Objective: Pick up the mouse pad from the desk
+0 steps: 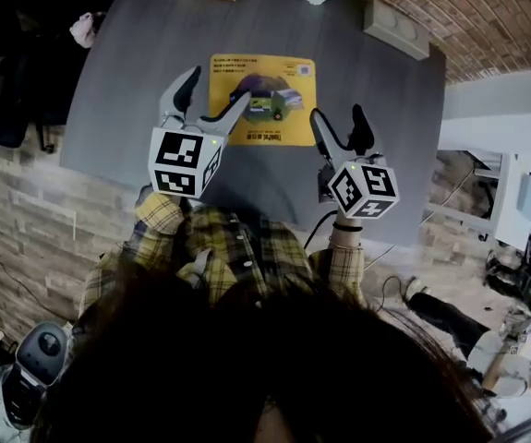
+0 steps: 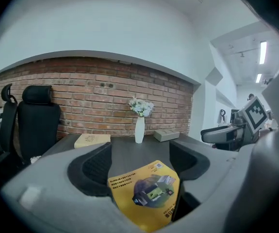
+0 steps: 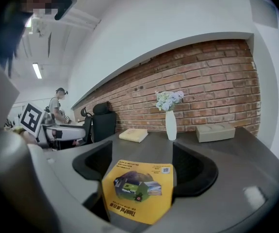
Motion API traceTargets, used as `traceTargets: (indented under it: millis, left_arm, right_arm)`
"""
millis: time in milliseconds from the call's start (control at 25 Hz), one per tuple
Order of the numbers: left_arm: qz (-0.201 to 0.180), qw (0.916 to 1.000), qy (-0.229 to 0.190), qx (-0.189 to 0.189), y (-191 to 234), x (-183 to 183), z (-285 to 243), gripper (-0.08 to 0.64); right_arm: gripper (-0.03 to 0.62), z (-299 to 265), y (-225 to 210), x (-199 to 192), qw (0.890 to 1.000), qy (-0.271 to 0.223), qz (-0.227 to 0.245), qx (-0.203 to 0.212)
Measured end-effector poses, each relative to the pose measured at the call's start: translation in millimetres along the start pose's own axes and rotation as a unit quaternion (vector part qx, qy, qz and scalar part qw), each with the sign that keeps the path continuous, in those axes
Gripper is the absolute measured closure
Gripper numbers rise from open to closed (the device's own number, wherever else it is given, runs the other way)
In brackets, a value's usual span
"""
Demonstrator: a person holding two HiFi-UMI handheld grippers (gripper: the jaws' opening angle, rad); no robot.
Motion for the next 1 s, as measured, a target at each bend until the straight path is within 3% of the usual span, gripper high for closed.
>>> traceTargets:
  millis: [440,1000]
  left_arm:
    - [0.009,0.9992,0.025,0.029,4.8,6.1,-34.7,0.19]
    - [0.005,0.9984,0.057,0.003,18.8,-4.4,-53.1,0.19]
  right_arm:
    - [0.225,-39.0,-26.1,13.3,0.999,0.017,0.005,0.037]
    - [0.225,-55.4,-19.3,7.6,0.999,0.04,-0.003,0.028]
Point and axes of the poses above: the fingertips, and each gripper's own axes: z backward along the fingers, y to its left, x out of its top, the point moved 9 cm from there along z, backward along the fingers, and after that the axes turned 11 degrees about y, right-handed, at the moved point
